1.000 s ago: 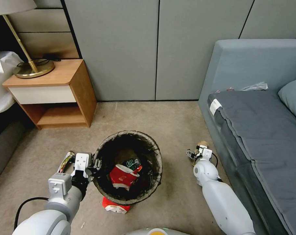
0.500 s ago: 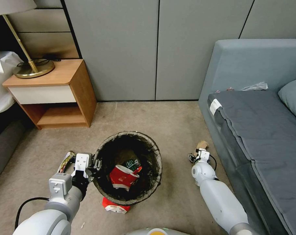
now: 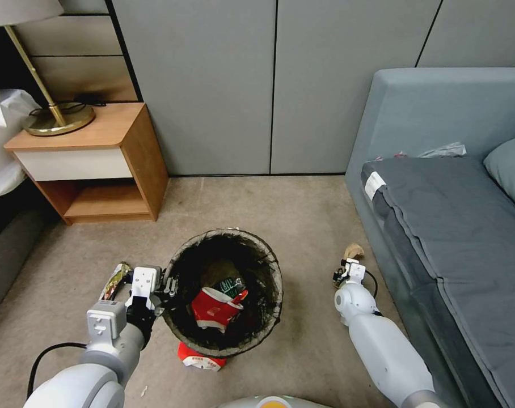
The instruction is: Pick up the trash bin, then pick up the garbage from the floor and place it into the trash bin.
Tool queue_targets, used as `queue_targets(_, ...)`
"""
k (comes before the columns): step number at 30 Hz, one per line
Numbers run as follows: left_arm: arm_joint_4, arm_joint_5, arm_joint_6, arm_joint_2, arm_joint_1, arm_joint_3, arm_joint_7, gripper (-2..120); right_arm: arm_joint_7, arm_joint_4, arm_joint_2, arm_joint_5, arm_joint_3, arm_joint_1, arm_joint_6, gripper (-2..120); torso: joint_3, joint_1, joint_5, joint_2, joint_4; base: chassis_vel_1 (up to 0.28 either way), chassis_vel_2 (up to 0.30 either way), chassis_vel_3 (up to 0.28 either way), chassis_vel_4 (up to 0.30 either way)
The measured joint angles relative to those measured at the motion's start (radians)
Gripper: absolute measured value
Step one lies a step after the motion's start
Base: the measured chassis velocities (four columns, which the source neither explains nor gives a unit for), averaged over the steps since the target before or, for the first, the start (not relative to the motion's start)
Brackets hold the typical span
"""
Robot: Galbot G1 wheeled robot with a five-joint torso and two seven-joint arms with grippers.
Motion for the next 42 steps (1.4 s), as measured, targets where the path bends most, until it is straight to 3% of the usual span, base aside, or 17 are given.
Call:
queue_targets(4, 0.0, 0.001, -0.001, 0.0, 0.001, 0.0, 0.0, 1, -0.007, 0.042, -0.008, -0.037, 0.008, -0.02, 0.012, 0, 0.0, 0.0, 0.0, 0.0, 0.0001, 0.0, 0.0, 0.0, 0.0)
queue_targets(10, -0.001, 0.001, -0.001, 0.002, 0.0, -0.002, 0.0, 1, -0.036, 0.139, -0.019, -0.141, 0.056, -0.056, 0.028, 0, 0.0, 0.0, 0.0001, 0.0, 0.0, 0.0, 0.0, 0.0, 0.0)
queue_targets(14, -0.008, 0.0, -0.001, 0.004, 0.001, -0.003, 0.0, 1, -0.045, 0.358, -0.051, -0.166, 0.102, -0.109, 0.006, 0, 0.0, 0.0, 0.0, 0.0, 0.0001, 0.0, 0.0, 0.0, 0.0)
queue_targets(15, -0.008, 0.0, -0.001, 0.004, 0.001, -0.003, 0.0, 1, -0.045, 0.358, -0.051, -0.166, 0.102, -0.109, 0.006, 0, 0.0, 0.0, 0.0, 0.0, 0.0001, 0.0, 0.0, 0.0, 0.0)
queue_targets(18, -0.01, 0.0, 0.0, 0.006, 0.001, -0.003, 0.0, 1, -0.045, 0.594, -0.101, -0.127, 0.116, -0.163, -0.042, 0, 0.0, 0.0, -0.0001, 0.0, 0.0, 0.0, 0.0, 0.0, 0.0)
queue_targets(19, -0.01, 0.0, 0.0, 0.006, 0.001, -0.003, 0.0, 1, -0.045, 0.594, -0.101, -0.127, 0.116, -0.163, -0.042, 0, 0.0, 0.0, -0.0001, 0.0, 0.0, 0.0, 0.0, 0.0, 0.0)
queue_targets(22, -0.01, 0.0, 0.001, 0.006, -0.001, 0.0, 0.0, 1, -0.05, 0.805, -0.144, -0.072, 0.117, -0.214, -0.097, 0, 0.0, 0.0, -0.0003, 0.0, -0.0001, 0.0, 0.0, 0.0, 0.0)
queue_targets(27, -0.01, 0.001, 0.001, 0.006, -0.002, 0.006, 0.0, 1, -0.053, 0.958, -0.165, -0.052, 0.101, -0.256, -0.134, 0, 0.0, 0.0, 0.0001, 0.0, 0.0, 0.0, 0.0, 0.0, 0.0)
queue_targets(30, -0.01, 0.002, 0.002, 0.008, -0.004, 0.007, 0.0, 1, -0.062, 1.118, -0.197, -0.031, 0.066, -0.306, -0.174, 0, 0.0, 0.0, -0.0002, 0.0, 0.0002, 0.0, 0.0, 0.0, 0.0)
queue_targets(42, -0.002, 0.011, 0.003, 0.008, -0.009, 0.02, 0.0, 1, -0.167, 1.349, -0.284, 0.012, -0.018, -0.418, -0.227, 0, 0.0, 0.0, -0.0001, 0.0, 0.0, 0.0, 0.0, 0.0, 0.0)
